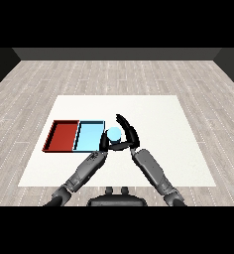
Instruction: Pick the blue can and put it in the blue box
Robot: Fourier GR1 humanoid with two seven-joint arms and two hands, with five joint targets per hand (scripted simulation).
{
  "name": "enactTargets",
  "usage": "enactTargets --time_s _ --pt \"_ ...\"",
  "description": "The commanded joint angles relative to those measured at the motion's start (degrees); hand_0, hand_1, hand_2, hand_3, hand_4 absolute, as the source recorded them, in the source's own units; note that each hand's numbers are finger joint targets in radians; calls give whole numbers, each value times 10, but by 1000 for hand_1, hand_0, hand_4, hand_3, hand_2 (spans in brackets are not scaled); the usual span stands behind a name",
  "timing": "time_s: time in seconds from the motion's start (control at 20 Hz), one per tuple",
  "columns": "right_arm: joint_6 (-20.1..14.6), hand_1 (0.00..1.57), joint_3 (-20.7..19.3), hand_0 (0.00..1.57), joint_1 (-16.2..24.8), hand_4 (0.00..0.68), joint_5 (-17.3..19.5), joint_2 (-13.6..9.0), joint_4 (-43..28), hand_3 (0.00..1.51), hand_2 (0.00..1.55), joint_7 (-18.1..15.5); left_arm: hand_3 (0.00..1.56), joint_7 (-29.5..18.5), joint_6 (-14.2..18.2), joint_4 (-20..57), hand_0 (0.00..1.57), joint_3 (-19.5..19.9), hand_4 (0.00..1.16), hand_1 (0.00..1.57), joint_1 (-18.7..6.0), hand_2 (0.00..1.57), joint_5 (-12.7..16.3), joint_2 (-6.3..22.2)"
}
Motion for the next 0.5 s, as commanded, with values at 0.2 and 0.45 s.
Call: enactTargets --time_s 0.2,0.45 --pt "97 0 -75 0 42 0 -50 -28 -49 0 0 -26 1484 -2 8 5 1571 19 1146 1571 11 1571 -35 -1" --pt "94 0 -70 0 146 0 -47 -84 -217 0 0 30 1472 -24 -42 47 1571 81 1128 1571 4 1571 -39 43"
